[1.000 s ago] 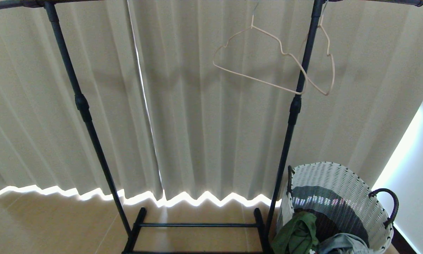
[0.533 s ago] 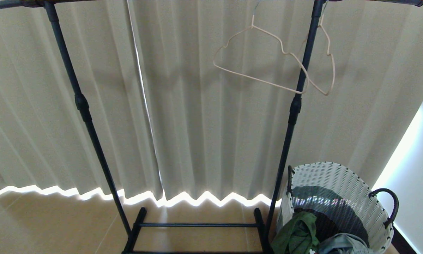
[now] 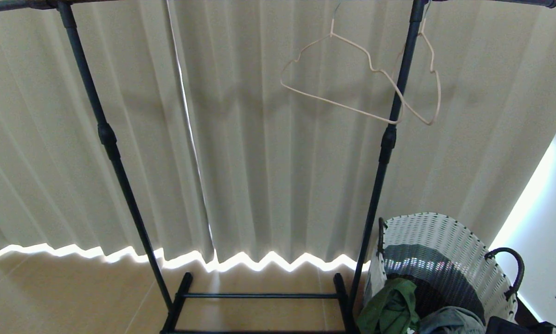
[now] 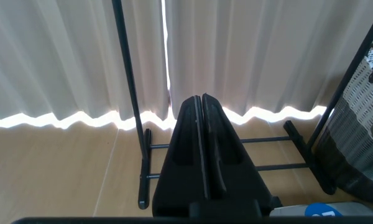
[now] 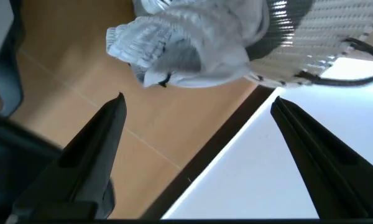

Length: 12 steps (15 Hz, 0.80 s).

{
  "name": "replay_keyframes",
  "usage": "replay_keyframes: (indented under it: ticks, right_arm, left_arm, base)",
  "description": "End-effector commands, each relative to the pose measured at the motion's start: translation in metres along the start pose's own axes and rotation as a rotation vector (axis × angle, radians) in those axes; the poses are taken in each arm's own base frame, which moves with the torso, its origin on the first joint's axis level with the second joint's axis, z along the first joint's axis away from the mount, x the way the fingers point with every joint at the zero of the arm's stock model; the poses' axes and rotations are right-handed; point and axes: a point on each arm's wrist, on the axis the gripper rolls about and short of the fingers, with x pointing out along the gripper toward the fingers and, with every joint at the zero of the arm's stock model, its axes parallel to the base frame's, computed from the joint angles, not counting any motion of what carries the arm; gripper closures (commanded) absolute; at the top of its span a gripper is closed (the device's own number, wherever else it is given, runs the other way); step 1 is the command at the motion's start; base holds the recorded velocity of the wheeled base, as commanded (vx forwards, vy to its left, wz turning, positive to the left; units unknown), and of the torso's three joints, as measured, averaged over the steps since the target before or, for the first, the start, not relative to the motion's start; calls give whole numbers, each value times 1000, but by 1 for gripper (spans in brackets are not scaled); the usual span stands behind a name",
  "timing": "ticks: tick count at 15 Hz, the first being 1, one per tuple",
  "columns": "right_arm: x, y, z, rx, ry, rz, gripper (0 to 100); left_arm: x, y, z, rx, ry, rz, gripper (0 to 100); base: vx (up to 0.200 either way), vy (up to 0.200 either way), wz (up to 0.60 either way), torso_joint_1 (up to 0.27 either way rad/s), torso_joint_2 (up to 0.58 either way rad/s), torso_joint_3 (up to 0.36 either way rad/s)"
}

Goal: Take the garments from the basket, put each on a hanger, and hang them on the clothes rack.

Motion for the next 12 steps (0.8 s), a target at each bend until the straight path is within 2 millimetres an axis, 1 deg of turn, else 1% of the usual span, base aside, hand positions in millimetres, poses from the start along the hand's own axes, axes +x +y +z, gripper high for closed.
replay_keyframes:
  ticks: [1, 5, 6, 7, 11, 12]
  right_arm:
    - [30, -3, 11, -30, 103, 57, 0]
    - [47, -16, 16, 23, 120, 3, 0]
    - [47, -16, 16, 24, 119, 2, 0]
    - [54, -21, 20, 41, 100, -22, 0]
    - [57, -24, 23, 50, 68, -54, 0]
    - [57, -25, 24, 55, 56, -62, 100]
  left_arm:
    - [0, 0, 0, 0, 2, 0, 100]
    - [0, 0, 0, 2, 1, 0, 100]
    - [0, 0, 0, 0, 2, 0, 100]
    - [0, 0, 0, 2, 1, 0, 100]
    - [0, 0, 0, 2, 1, 0, 100]
    - [0, 0, 0, 2, 1, 0, 100]
  base:
    - [0, 0, 0, 0, 0, 0]
    - [0, 0, 0, 0, 0, 0]
    - [0, 0, 0, 0, 0, 0]
    - [0, 0, 0, 0, 0, 0]
    - [0, 0, 0, 0, 0, 0]
    - [0, 0, 0, 0, 0, 0]
